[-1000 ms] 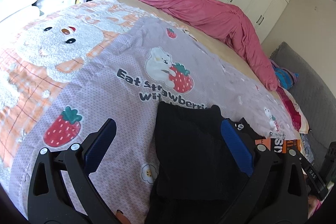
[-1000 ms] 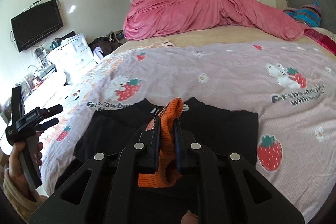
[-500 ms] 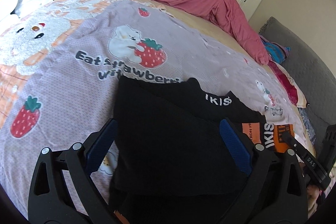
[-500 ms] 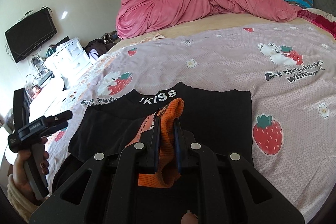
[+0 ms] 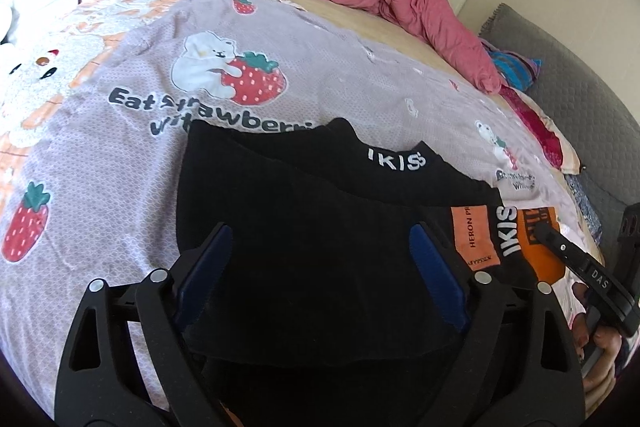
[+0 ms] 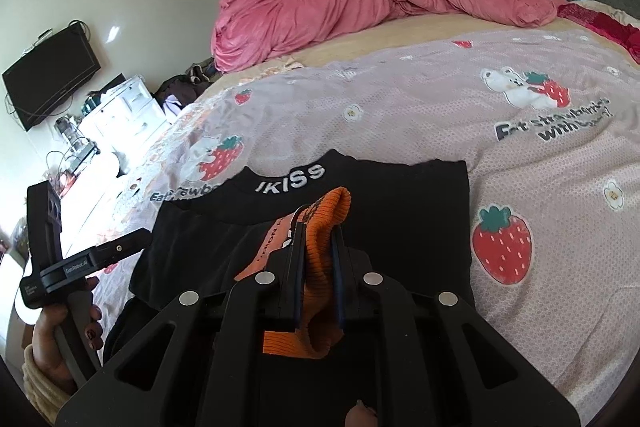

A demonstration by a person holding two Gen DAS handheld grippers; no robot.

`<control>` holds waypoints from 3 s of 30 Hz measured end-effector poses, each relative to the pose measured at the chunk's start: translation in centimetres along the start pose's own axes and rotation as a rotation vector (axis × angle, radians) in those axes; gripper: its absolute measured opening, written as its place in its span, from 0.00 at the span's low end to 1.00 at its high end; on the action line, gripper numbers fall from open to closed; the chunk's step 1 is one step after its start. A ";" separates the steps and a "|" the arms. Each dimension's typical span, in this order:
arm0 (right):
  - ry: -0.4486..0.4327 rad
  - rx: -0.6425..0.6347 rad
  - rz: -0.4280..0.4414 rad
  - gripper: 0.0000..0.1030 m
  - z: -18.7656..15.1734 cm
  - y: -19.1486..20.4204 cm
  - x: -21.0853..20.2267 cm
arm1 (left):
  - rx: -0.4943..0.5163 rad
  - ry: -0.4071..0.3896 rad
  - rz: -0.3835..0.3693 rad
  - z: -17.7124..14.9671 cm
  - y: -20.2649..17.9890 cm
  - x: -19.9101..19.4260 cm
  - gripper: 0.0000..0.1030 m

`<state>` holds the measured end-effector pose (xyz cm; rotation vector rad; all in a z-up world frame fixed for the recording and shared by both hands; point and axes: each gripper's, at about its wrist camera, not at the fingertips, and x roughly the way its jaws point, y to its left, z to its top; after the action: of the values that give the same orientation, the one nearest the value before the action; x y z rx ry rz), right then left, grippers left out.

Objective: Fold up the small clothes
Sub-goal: 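Lay the orange cuff flat on the shirt body and open the right gripper, then withdraw the open right gripper from the orange cuffs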

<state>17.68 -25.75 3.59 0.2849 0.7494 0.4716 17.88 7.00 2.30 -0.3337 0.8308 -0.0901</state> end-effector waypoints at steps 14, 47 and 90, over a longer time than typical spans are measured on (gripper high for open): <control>0.051 -0.048 0.000 0.39 -1.0 1.5 0.6 | 0.122 0.086 0.029 -1.2 -2.3 1.4 0.78; 0.254 -0.154 -0.052 0.65 -4.6 3.4 4.8 | 0.214 0.175 0.107 -3.4 -2.4 2.5 0.78; 0.062 -0.101 -0.014 0.94 -2.1 3.2 0.0 | 0.167 0.002 0.135 -2.3 -0.6 -4.0 0.91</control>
<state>15.23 -22.86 3.39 0.1716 0.7845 0.5054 13.47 6.69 3.89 -0.1198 0.8394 -0.0338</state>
